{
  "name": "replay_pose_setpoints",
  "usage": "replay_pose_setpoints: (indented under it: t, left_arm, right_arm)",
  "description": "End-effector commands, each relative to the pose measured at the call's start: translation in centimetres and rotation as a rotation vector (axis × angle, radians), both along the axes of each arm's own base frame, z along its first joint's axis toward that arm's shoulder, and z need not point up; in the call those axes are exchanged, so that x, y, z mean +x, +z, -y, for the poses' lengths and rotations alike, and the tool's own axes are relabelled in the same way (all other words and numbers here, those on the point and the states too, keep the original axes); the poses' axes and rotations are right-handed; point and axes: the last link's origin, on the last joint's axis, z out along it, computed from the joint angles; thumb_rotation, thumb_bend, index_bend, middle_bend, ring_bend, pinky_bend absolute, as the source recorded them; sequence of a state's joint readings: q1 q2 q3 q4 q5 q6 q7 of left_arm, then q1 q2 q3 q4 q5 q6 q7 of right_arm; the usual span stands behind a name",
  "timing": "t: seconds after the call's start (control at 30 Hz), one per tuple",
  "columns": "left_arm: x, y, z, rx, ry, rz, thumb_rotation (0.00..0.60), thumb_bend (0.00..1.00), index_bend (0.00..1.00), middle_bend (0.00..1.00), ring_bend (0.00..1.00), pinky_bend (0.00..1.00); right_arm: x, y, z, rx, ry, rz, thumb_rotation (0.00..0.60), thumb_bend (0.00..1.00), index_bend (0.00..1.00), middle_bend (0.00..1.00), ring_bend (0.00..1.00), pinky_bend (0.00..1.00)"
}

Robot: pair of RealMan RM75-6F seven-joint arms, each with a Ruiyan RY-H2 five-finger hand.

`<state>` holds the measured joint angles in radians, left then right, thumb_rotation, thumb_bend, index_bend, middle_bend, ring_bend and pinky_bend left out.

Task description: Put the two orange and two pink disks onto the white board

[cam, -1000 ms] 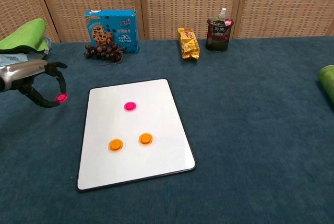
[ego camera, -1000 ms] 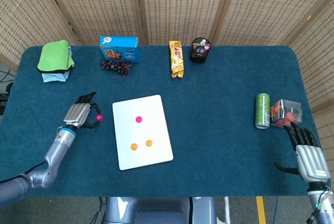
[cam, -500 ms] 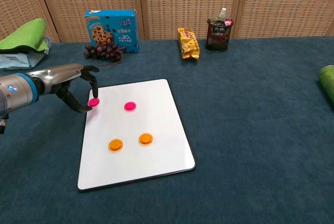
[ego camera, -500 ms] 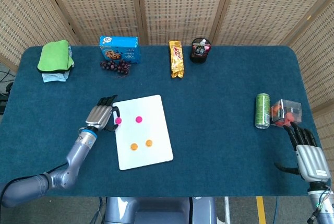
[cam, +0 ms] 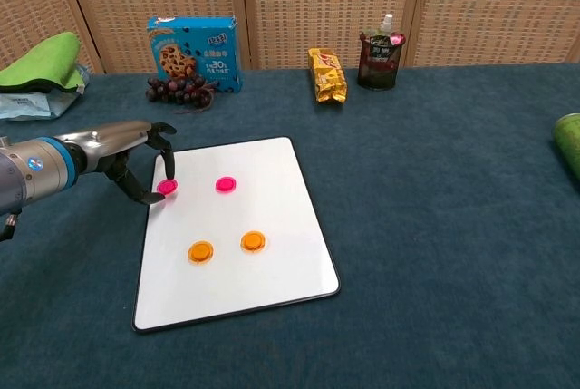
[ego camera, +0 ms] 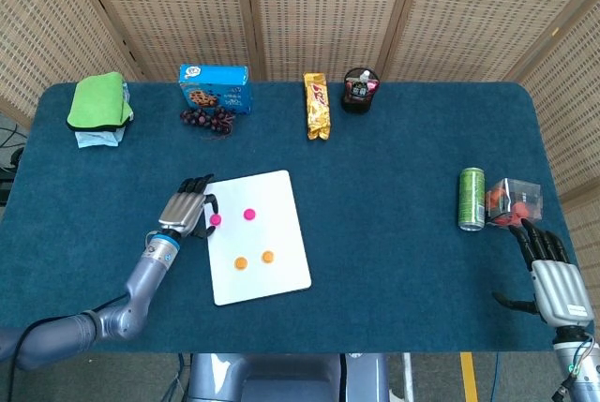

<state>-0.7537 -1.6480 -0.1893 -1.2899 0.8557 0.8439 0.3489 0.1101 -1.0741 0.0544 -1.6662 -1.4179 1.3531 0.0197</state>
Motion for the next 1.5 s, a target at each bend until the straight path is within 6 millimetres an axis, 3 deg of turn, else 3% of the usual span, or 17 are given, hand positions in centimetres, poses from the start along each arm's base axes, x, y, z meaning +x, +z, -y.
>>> replay_pose_setpoints:
  t: [0.03, 0.97, 1.27, 1.5]
  left_arm:
    - [0.21, -0.11, -0.14, -0.002, -0.007, 0.003, 0.600, 0.33, 0.59, 0.00, 0.00, 0.00]
    - [0.31, -0.90, -0.19, -0.018, 0.003, -0.016, 0.600, 0.32, 0.58, 0.00, 0.00, 0.00]
    - [0.38, -0.93, -0.15, -0.018, 0.003, -0.013, 0.600, 0.31, 0.44, 0.00, 0.00, 0.00]
    - [0.54, -0.83, -0.06, -0.023, 0.004, -0.005, 0.600, 0.30, 0.41, 0.00, 0.00, 0.00]
  right_arm:
    - [-0.01, 0.00, 0.00, 0.000, -0.001, 0.000, 0.600, 0.04, 0.00, 0.00, 0.00, 0.00]
    - [-0.02, 0.02, 0.02, 0.000, 0.000, 0.002, 0.600, 0.04, 0.00, 0.00, 0.00, 0.00]
    - [-0.04, 0.03, 0.01, -0.001, 0.000, 0.002, 0.600, 0.04, 0.00, 0.00, 0.00, 0.00]
    - [-0.03, 0.04, 0.01, -0.001, -0.001, 0.002, 0.600, 0.04, 0.00, 0.00, 0.00, 0.00]
